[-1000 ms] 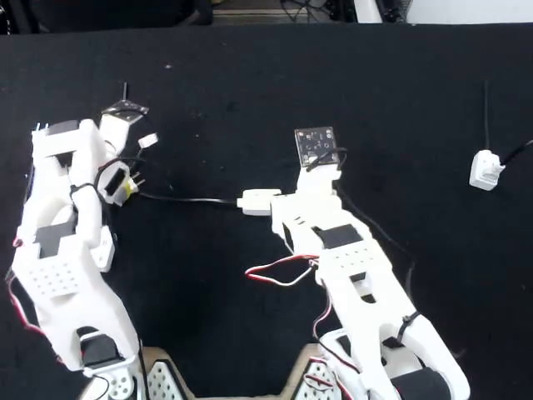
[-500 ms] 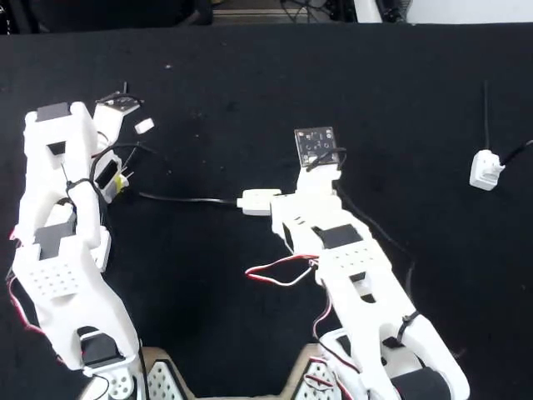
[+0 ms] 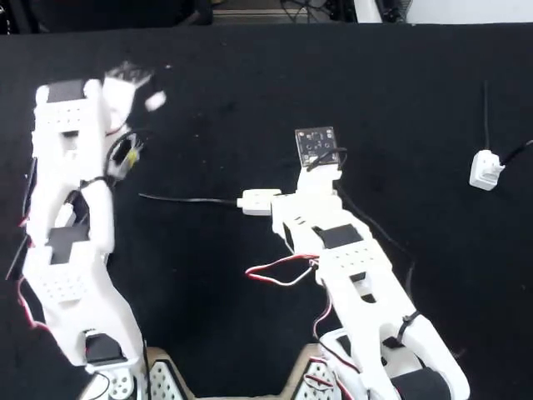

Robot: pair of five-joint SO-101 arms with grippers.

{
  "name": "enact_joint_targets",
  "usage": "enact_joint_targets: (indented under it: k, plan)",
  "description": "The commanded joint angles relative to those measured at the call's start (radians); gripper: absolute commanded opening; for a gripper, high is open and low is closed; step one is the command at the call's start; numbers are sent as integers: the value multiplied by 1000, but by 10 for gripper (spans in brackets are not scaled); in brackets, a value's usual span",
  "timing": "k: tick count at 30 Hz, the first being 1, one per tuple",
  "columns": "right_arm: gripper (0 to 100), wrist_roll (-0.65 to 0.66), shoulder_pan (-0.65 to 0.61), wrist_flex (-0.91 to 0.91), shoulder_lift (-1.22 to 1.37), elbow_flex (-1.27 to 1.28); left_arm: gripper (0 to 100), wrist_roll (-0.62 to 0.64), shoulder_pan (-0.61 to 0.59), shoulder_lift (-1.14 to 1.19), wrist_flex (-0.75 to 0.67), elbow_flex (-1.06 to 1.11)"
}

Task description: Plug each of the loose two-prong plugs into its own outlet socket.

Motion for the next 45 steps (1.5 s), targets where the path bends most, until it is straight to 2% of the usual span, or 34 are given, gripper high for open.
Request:
enact_joint_targets:
  k: [1, 8, 14, 18, 21, 26, 28, 34, 40, 45]
  plan:
    - [223, -9, 54, 5, -21, -12, 30, 58, 140, -115, 94, -209]
    - [223, -15, 166, 3, -22, -27, 30, 61, 305, -123, 146, -355]
    - [223, -247, 288, 3, -22, -28, 30, 209, 418, -130, 147, -265]
    - [223, -305, 310, -17, -16, -35, 30, 284, 509, -123, 133, -211]
    - [223, -307, 313, -35, -16, -30, 33, 350, 576, -124, 52, -102]
    - [223, -305, 315, -37, -16, -30, 35, 361, 641, -124, -109, 61]
    - [223, -305, 315, -37, -16, -30, 69, 361, 644, -123, -140, 105]
    - [223, -302, 310, -37, -16, -30, 252, 362, 638, -132, -157, 156]
    - [223, -302, 308, -37, -15, -30, 249, 362, 562, -133, -155, 143]
    - [223, -302, 308, -37, -15, -30, 249, 356, 374, -133, -155, 142]
